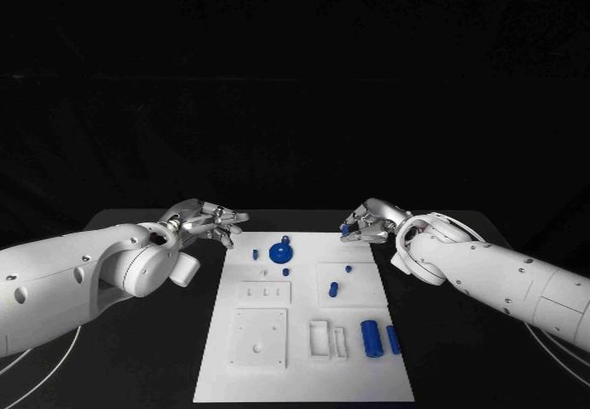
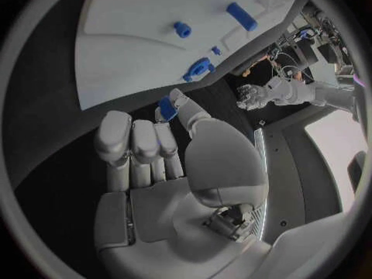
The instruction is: Assemble the parts on the task board
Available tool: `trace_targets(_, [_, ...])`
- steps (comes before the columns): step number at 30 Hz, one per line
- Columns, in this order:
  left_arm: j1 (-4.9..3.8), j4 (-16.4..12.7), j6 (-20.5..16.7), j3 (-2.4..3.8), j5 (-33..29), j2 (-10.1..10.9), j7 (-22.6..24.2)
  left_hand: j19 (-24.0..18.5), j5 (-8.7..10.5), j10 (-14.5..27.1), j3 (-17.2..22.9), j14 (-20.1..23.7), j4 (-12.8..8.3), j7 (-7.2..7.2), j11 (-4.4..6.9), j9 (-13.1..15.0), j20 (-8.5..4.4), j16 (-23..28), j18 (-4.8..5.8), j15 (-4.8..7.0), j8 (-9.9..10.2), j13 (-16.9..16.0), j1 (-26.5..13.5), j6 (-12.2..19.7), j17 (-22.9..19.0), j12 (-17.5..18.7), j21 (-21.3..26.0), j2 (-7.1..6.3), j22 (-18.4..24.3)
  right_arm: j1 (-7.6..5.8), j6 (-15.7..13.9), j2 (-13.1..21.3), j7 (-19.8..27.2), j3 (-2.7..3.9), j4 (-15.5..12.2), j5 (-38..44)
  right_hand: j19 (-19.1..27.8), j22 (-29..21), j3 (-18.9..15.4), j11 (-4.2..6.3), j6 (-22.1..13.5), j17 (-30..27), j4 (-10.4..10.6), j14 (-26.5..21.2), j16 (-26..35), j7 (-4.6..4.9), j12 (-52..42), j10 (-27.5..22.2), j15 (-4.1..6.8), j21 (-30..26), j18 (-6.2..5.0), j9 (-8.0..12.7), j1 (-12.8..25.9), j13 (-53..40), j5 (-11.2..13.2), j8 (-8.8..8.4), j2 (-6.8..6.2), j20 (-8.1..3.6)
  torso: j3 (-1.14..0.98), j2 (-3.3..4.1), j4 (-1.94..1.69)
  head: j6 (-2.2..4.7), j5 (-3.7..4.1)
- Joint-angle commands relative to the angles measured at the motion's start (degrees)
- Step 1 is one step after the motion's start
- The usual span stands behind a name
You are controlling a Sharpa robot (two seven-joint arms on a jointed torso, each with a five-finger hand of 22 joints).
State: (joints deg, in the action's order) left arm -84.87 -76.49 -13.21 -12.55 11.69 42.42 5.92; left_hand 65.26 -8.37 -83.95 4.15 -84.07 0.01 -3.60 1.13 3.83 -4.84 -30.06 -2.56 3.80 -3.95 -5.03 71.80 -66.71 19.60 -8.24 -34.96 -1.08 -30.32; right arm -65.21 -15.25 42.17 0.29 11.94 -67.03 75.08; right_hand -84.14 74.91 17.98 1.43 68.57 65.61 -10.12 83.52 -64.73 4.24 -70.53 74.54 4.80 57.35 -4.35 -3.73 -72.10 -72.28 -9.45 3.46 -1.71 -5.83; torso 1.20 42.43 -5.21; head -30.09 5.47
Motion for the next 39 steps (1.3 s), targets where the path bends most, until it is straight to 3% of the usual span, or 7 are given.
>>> trace_targets(1, [-0.56,0.52,3.13,0.08,2.43,-1.12,-7.45,0.16,1.47,-2.70,-1.48,0.35,1.84,0.25,0.57,0.10,-0.68,-4.56,1.14,0.59,0.28,-0.76,-0.97,-0.50,3.40,-3.02,-1.76,0.25,-1.33,-0.56,-1.30,-0.82,-4.56,0.01,-1.57,5.13,-2.11,7.24,0.64,0.30,3.29,0.12,0.11,0.01,0.02,-1.23,0.03,0.09,0.38,0.10,0.07,-0.05,0.09,-0.09,0.01,0.14,-0.61,-0.39,0.15,-0.59,0.27,0.00,-0.71])
trace_targets(9, [-1.02,1.91,4.38,0.01,4.24,-4.42,-12.58,-1.74,2.95,-2.86,-3.27,3.08,4.42,0.18,0.42,0.02,-0.71,-10.00,1.00,0.70,0.33,-0.40,-2.07,-1.01,6.66,-3.31,-4.78,0.52,-4.13,-1.17,-1.08,-4.06,-10.13,-0.16,-4.83,9.03,-2.03,7.18,2.96,0.17,3.28,-0.04,0.00,-0.03,0.30,-1.05,0.37,-0.10,0.36,-0.18,0.04,-0.05,-0.13,0.10,-0.51,0.14,-1.44,-0.38,0.54,-1.32,0.32,-0.34,-2.08])
trace_targets(15, [-1.07,2.59,4.05,-0.02,5.31,-6.22,-14.73,-4.71,3.39,-1.60,-3.52,6.79,5.27,-0.17,-1.06,-0.08,0.80,-6.57,1.19,-0.95,0.32,1.05,-2.62,-1.41,4.03,3.27,-2.06,0.25,-2.81,-1.24,-0.78,-6.12,-13.01,-0.63,-6.75,10.73,-2.04,7.16,3.56,0.24,3.39,-0.07,0.06,-0.02,0.36,-1.07,0.38,-0.05,0.36,-0.25,0.04,-0.07,0.25,0.13,-0.34,0.16,-1.69,-0.37,0.73,-1.63,0.32,-0.27,-2.73])
trace_targets(18, [-1.08,2.78,4.97,-0.03,6.35,-6.88,-16.51,-3.94,4.00,-0.68,-2.55,6.62,7.19,-0.41,-1.54,-0.04,1.36,-5.85,0.84,-1.35,0.29,0.82,-3.95,-1.15,2.38,4.33,-0.15,-2.16,-1.29,-1.25,-0.51,-7.01,-14.04,-0.94,-7.73,11.27,-2.03,7.15,3.85,0.25,3.43,-0.13,-0.04,-0.02,0.44,-1.03,0.45,-0.09,0.38,-0.32,0.06,-0.06,0.13,0.19,-0.53,0.15,-1.71,-0.39,0.72,-1.65,0.38,0.15,-2.94])
trace_targets(22, [-1.08,2.78,5.23,-0.06,7.63,-7.58,-17.96,-3.52,4.63,-0.62,-0.95,6.81,8.69,-0.56,-1.64,-0.06,1.35,-6.36,0.91,-1.40,0.30,0.79,-4.62,-0.71,1.75,4.36,0.41,-3.74,-0.90,-1.26,-0.17,-7.91,-14.94,-1.44,-8.79,11.61,-2.02,7.13,3.90,0.25,3.47,-0.16,-0.05,-0.03,0.48,-1.05,0.44,-0.07,0.36,-0.40,0.07,-0.07,0.24,0.18,-0.63,0.16,-1.67,-0.38,0.75,-1.65,0.40,0.16,-2.91])
trace_targets(30, [-1.08,2.94,4.60,-0.06,8.90,-8.75,-19.31,-3.40,5.00,-0.24,0.09,6.86,10.80,-0.89,-1.86,-0.07,1.44,-6.92,0.83,-1.48,0.31,0.76,-5.61,0.49,1.31,4.35,0.52,-5.27,-0.95,-1.28,0.32,-9.16,-15.91,-2.06,-9.93,12.01,-2.02,7.10,3.82,0.28,3.56,-0.21,-0.01,-0.04,0.54,-1.11,0.45,-0.08,0.39,-0.54,0.08,-0.07,0.42,0.20,-0.81,0.16,-1.77,-0.41,0.68,-1.66,0.39,0.10,-2.86])
trace_targets(39, [-1.07,3.04,4.13,-0.07,9.99,-9.77,-20.46,-3.39,5.12,-0.13,0.20,6.83,11.23,-0.90,-1.89,-0.07,1.44,-7.07,0.80,-1.48,0.31,0.79,-5.69,0.49,1.25,4.39,0.51,-5.37,-1.00,-1.37,0.82,-10.07,-16.26,-2.71,-10.88,12.17,-2.03,7.11,3.75,0.30,3.58,-0.16,0.06,0.00,0.49,-1.13,0.44,-0.06,0.40,-0.51,0.10,-0.07,0.46,0.20,-0.74,0.16,-1.76,-0.42,0.64,-1.61,0.28,0.06,-2.81])
